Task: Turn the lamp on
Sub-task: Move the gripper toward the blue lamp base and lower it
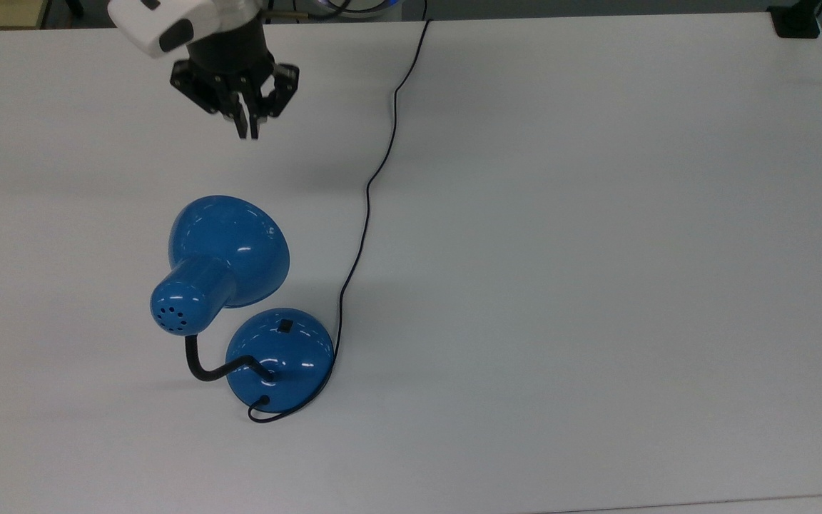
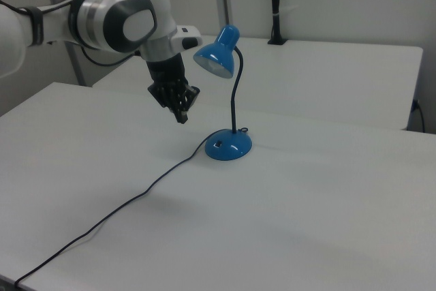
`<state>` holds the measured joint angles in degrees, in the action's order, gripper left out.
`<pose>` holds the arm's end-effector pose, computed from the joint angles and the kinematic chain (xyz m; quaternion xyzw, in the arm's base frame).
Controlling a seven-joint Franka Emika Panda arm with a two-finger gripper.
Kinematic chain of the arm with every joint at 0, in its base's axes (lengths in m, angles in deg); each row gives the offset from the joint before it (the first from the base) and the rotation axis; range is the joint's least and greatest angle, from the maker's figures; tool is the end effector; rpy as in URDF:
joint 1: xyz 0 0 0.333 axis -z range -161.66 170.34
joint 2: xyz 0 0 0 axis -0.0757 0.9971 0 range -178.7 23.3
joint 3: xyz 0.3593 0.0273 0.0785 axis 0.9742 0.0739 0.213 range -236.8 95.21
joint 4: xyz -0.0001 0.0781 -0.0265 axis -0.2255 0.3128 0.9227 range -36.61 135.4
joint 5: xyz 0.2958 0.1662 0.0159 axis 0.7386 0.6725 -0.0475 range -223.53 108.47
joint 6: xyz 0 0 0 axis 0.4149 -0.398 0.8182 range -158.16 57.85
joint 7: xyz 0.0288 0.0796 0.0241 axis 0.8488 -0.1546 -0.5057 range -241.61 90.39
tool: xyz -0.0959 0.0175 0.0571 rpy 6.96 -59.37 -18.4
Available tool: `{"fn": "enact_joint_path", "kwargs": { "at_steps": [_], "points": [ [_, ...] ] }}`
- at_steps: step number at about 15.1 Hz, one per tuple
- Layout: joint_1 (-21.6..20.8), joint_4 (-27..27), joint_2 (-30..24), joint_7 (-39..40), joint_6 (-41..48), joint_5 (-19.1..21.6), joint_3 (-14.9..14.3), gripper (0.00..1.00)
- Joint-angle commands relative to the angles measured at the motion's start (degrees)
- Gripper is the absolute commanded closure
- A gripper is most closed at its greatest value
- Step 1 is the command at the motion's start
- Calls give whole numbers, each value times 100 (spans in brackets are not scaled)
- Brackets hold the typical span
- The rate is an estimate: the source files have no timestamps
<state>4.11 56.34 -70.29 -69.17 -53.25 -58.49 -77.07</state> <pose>0.5648 -0.0571 0.5831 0.9986 0.0068 0.0485 0.0204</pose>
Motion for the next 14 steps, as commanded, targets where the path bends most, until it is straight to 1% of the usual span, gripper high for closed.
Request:
{"fn": "enact_joint_path", "kwargs": {
  "at_steps": [1, 4, 8, 11, 14],
  "points": [
    [-267, 52, 339, 164, -933, 130, -137, 100],
    [-337, 52, 681, 164, -1654, 157, -137, 100],
    [-452, 44, 1340, 59, -2612, 157, -146, 100],
    [-487, 35, 1710, -257, -3254, 157, -146, 100],
    [-522, 8, 2044, -319, -3843, 166, -146, 100]
  ]
}}
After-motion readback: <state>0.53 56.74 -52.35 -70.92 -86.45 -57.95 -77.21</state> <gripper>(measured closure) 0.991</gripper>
